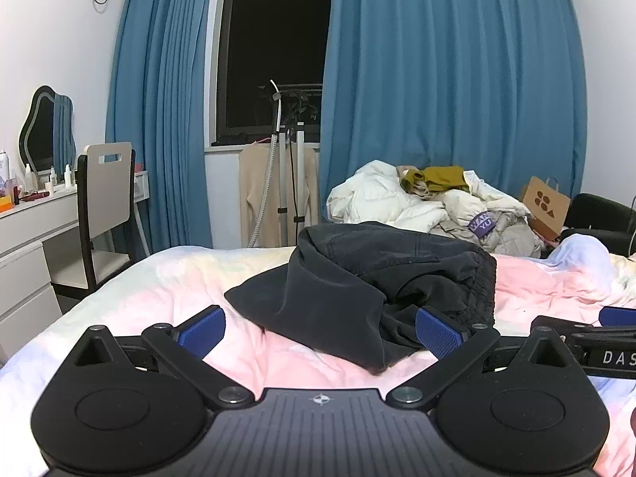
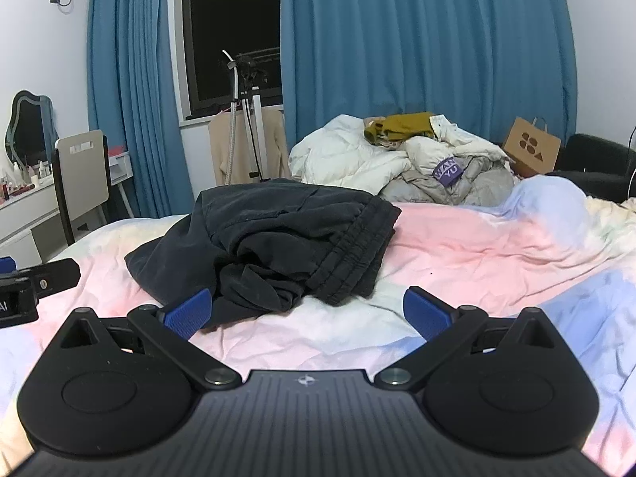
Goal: Fold clothes
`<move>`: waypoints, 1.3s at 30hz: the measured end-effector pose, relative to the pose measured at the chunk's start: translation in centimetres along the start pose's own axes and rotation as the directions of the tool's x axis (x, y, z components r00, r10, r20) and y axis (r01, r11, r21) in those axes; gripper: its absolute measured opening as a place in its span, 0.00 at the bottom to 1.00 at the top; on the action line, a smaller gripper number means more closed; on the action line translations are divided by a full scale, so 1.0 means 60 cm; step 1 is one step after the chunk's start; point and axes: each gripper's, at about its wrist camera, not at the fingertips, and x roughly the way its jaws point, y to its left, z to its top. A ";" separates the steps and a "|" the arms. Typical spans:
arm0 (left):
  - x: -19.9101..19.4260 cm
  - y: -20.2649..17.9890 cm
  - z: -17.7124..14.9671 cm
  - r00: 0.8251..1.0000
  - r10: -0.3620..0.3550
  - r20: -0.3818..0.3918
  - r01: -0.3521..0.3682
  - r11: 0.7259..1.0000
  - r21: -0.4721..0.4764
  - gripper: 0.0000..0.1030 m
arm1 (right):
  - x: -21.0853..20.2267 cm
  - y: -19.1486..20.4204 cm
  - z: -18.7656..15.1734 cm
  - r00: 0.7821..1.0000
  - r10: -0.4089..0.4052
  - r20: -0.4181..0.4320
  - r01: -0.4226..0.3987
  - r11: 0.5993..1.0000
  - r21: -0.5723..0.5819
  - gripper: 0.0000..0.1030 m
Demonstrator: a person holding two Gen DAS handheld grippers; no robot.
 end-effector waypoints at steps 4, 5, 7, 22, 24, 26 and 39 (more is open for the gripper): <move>0.002 0.000 0.001 1.000 0.003 -0.017 -0.003 1.000 -0.008 1.00 | 0.003 0.008 -0.003 1.000 -0.004 0.018 0.004 1.000 -0.015 1.00; 0.002 0.001 0.001 1.000 0.002 -0.019 -0.002 1.000 -0.011 1.00 | 0.004 0.008 -0.005 1.000 0.001 0.020 -0.001 1.000 -0.008 1.00; 0.001 0.005 0.003 1.000 0.000 -0.023 0.000 1.000 -0.016 1.00 | 0.011 -0.002 -0.001 1.000 0.014 0.006 -0.014 1.000 0.017 1.00; 0.000 0.014 -0.001 0.999 -0.007 -0.046 0.007 1.000 -0.010 1.00 | 0.007 0.004 -0.001 1.000 0.019 -0.006 -0.019 1.000 0.018 1.00; 0.001 0.014 -0.002 0.999 -0.009 -0.049 0.008 1.000 -0.012 1.00 | 0.007 0.003 -0.002 1.000 0.020 -0.007 -0.019 1.000 0.021 1.00; 0.004 0.010 -0.001 0.999 -0.006 -0.049 0.006 1.000 -0.007 1.00 | 0.008 0.002 -0.002 1.000 0.019 -0.010 -0.019 1.000 0.023 1.00; 0.012 0.006 -0.008 0.999 -0.008 -0.049 0.008 1.000 0.002 1.00 | 0.010 0.003 -0.004 0.999 0.030 -0.030 -0.029 0.999 0.026 1.00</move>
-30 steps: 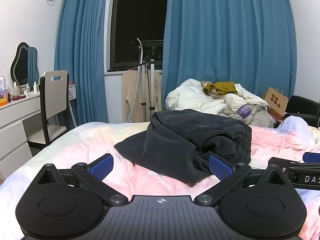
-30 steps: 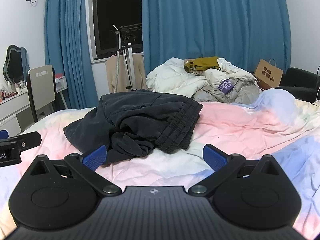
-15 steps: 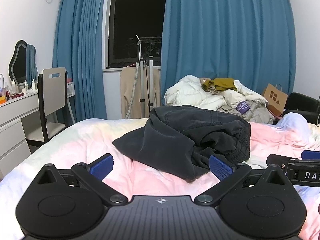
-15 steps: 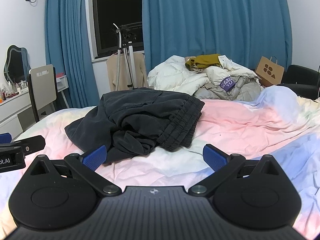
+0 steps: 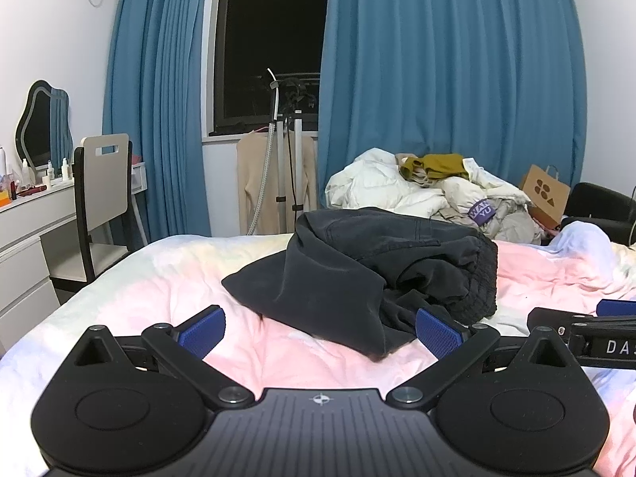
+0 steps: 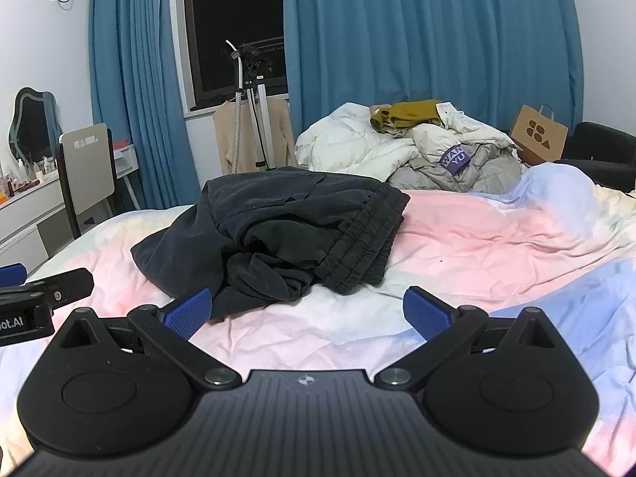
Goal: Fold clothes
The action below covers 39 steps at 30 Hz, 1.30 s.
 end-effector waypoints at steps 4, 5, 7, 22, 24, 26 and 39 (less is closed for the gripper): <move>0.005 -0.002 -0.004 1.000 0.006 0.000 -0.006 1.000 0.012 1.00 | -0.001 -0.004 0.002 1.000 0.006 0.001 -0.006 1.000 0.013 1.00; 0.007 -0.003 -0.005 1.000 0.007 0.000 -0.007 1.000 0.015 1.00 | -0.001 -0.005 0.002 1.000 0.009 0.003 -0.009 1.000 0.016 1.00; 0.011 -0.005 -0.008 1.000 0.009 -0.001 -0.009 1.000 0.017 1.00 | -0.002 -0.007 0.003 1.000 0.008 0.005 -0.008 1.000 0.019 1.00; 0.096 -0.097 0.027 0.997 -0.082 -0.018 0.083 0.985 0.153 0.97 | -0.003 -0.094 0.028 0.992 -0.124 0.025 0.118 0.978 0.175 1.00; 0.125 -0.125 0.039 0.995 -0.099 -0.031 0.103 0.980 0.170 0.98 | 0.002 -0.111 0.027 0.991 -0.134 0.011 0.129 0.971 0.203 1.00; 0.165 -0.157 0.054 0.992 -0.121 -0.046 0.127 0.975 0.179 0.97 | 0.004 -0.123 0.024 0.991 -0.136 0.014 0.130 0.968 0.216 1.00; 0.415 -0.410 0.133 0.964 -0.251 -0.085 0.265 0.899 0.349 0.90 | 0.004 -0.191 0.022 0.979 -0.175 0.101 0.146 0.959 0.241 1.00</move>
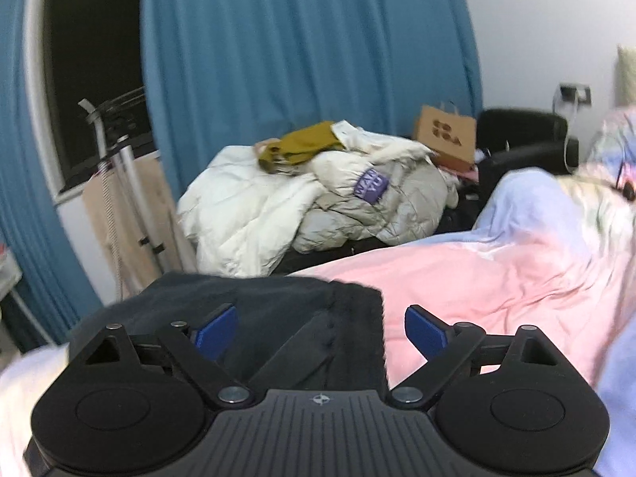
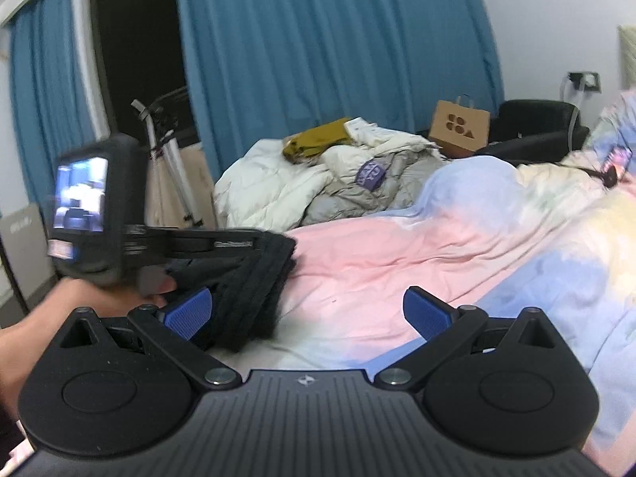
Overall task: Fold clothes
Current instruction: 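Grasp the black sweatpants waistband with the left gripper and lift it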
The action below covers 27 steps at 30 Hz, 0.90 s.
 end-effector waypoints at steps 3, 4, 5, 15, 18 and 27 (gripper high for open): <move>0.058 -0.032 0.009 1.000 0.001 -0.030 0.002 0.998 0.070 0.88 | 0.019 -0.024 -0.011 1.000 -0.013 -0.017 0.014 0.999 0.047 1.00; 0.076 -0.043 0.010 0.999 0.003 -0.040 0.001 0.995 0.098 0.88 | 0.025 -0.028 -0.015 1.000 -0.017 -0.024 0.018 0.999 0.049 1.00; 0.092 -0.051 0.008 0.999 0.012 -0.051 -0.005 0.992 0.125 0.86 | 0.033 -0.030 -0.018 0.999 -0.021 -0.035 0.023 0.999 0.046 1.00; 0.175 -0.074 -0.031 0.988 0.107 -0.114 -0.073 0.961 0.266 0.55 | 0.059 -0.043 -0.034 0.999 -0.012 -0.043 0.015 0.997 0.075 1.00; 0.145 -0.069 -0.032 0.991 0.109 -0.074 -0.089 0.967 0.240 0.53 | 0.060 -0.037 -0.039 0.999 -0.025 -0.031 0.027 0.998 0.054 1.00; -0.034 0.036 -0.023 0.989 0.143 0.040 -0.145 0.988 0.054 0.34 | 0.051 -0.022 -0.036 1.000 -0.023 0.015 0.023 0.999 0.033 1.00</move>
